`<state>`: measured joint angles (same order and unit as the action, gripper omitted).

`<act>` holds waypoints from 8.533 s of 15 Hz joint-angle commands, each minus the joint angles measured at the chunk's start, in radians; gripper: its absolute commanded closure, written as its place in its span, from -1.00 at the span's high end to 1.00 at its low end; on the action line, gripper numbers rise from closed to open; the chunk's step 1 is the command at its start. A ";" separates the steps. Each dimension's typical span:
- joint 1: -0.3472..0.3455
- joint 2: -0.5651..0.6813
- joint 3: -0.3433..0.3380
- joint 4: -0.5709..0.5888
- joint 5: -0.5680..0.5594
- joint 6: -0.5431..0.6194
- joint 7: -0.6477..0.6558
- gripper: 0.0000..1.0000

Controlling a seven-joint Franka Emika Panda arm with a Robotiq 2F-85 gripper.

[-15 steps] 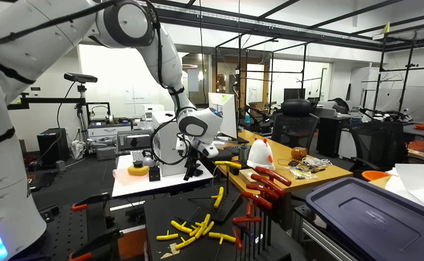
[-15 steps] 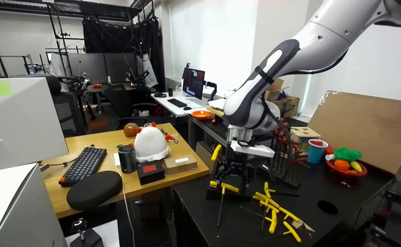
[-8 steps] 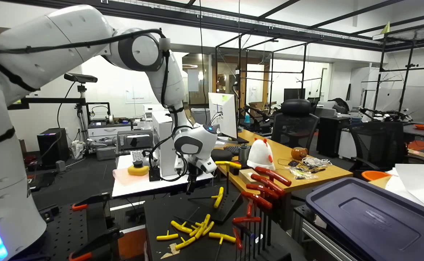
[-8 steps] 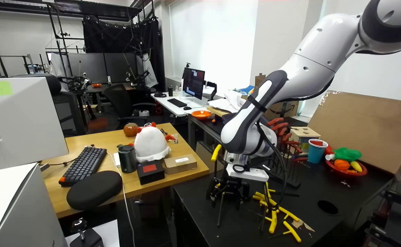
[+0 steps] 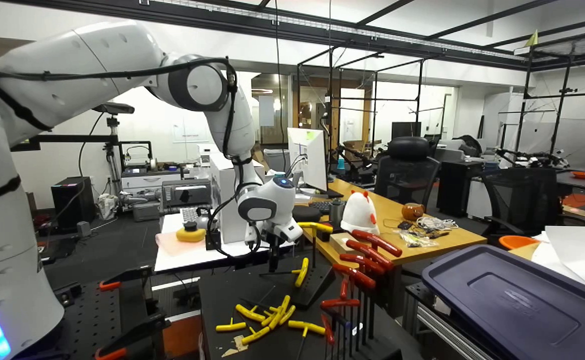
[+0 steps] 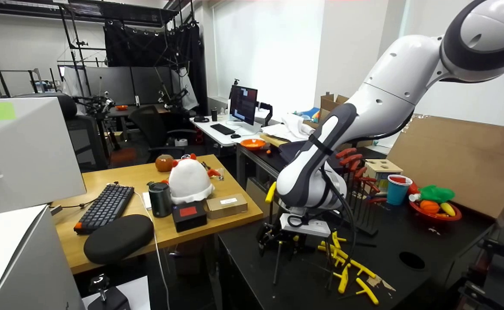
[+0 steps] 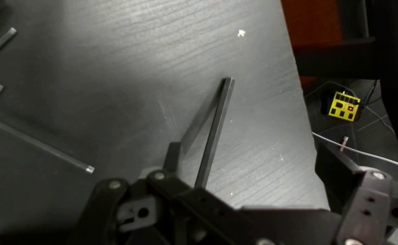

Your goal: Put the yellow object on the table

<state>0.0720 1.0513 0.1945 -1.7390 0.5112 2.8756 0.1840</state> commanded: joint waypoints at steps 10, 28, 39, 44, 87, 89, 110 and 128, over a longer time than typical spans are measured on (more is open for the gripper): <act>0.067 0.046 -0.066 0.014 -0.103 0.133 0.116 1.00; 0.104 0.045 -0.079 -0.008 -0.127 0.171 0.131 -0.96; 0.097 -0.001 -0.066 -0.083 -0.087 0.226 0.202 -0.95; 0.095 -0.035 -0.085 -0.162 -0.072 0.242 0.232 -0.95; -0.019 -0.327 0.007 -0.138 0.089 -0.045 0.281 1.00; 0.022 -0.330 -0.020 -0.125 0.090 -0.016 0.337 1.00; 0.436 -0.252 -0.517 0.087 -0.555 -0.263 1.189 1.00; 0.222 -0.067 -0.352 0.387 -0.529 -0.435 1.179 0.02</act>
<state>0.3056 0.9649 -0.1674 -1.4053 -0.0198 2.4926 1.3451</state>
